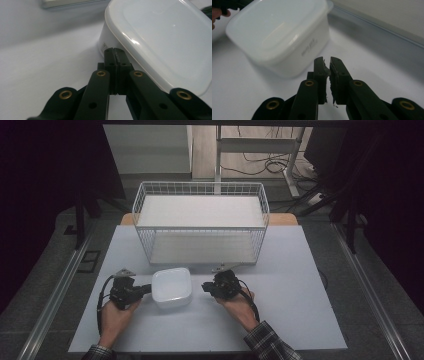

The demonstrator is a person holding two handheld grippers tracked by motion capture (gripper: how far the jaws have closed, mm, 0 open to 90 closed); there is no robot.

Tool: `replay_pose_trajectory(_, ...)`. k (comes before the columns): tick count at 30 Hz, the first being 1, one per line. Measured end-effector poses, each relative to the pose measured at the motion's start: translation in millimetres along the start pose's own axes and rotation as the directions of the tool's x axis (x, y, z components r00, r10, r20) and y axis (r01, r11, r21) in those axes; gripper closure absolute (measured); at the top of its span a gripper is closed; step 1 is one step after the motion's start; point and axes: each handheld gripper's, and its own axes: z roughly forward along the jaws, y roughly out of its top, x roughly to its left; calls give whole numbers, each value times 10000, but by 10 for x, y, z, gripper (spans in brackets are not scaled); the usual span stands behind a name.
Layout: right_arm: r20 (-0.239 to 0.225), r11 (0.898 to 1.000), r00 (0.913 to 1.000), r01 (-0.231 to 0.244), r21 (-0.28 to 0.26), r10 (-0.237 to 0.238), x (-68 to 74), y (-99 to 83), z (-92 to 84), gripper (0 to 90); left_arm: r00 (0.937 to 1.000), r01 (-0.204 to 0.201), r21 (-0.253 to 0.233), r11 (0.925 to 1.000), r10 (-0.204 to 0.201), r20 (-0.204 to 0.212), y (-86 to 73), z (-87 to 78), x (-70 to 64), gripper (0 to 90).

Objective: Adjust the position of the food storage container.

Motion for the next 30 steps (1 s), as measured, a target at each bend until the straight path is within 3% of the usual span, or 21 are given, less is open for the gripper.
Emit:
replay_pose_trajectory(3, 71, 9999, 9999, -97, 49, 96, -14, 38, 40, 845, 9995, -120, 49, 9999, 119, 296, 50, 75, -73, 900)
replay_pose_trajectory(5, 278, 9998, 9995, -162, 80, 160, -57, 39, 33, 859, 9975, -318, 87, 9995, 312, 630, 121, 175, -202, 900)
replay_pose_trajectory(7, 553, 9996, 9982, -232, 128, 224, -94, 6, -6, 864, 9971, -415, 121, 9991, 406, 643, 137, 198, -231, 900)
replay_pose_trajectory(8, 553, 9991, 9976, -418, 73, 413, -132, -33, -54, 870, 9947, -514, 191, 9985, 495, 902, 177, 266, -308, 900)
replay_pose_trajectory(12, 621, 9966, 9947, -823, -27, 823, -213, -185, -234, 882, 9893, -829, 321, 9960, 784, 1228, 226, 369, -459, 900)
replay_pose_trajectory(19, 994, 9951, 9902, -986, -27, 984, -263, -361, -510, 895, 9768, -1347, 519, 9895, 1238, 1749, 239, 463, -715, 900)
replay_pose_trajectory(23, 1129, 9951, 9888, -987, 25, 977, -209, -458, -621, 896, 9731, -1559, 604, 9859, 1428, 1805, 203, 460, -820, 900)
replay_pose_trajectory(26, 1254, 9966, 9888, -824, 85, 807, -190, -476, -630, 894, 9711, -1614, 579, 9852, 1480, 1875, 204, 456, -801, 900)
replay_pose_trajectory(30, 1513, 9989, 9876, -444, 124, 420, -185, -474, -657, 870, 9712, -1917, 306, 9810, 1852, 1497, 176, 365, -764, 897)
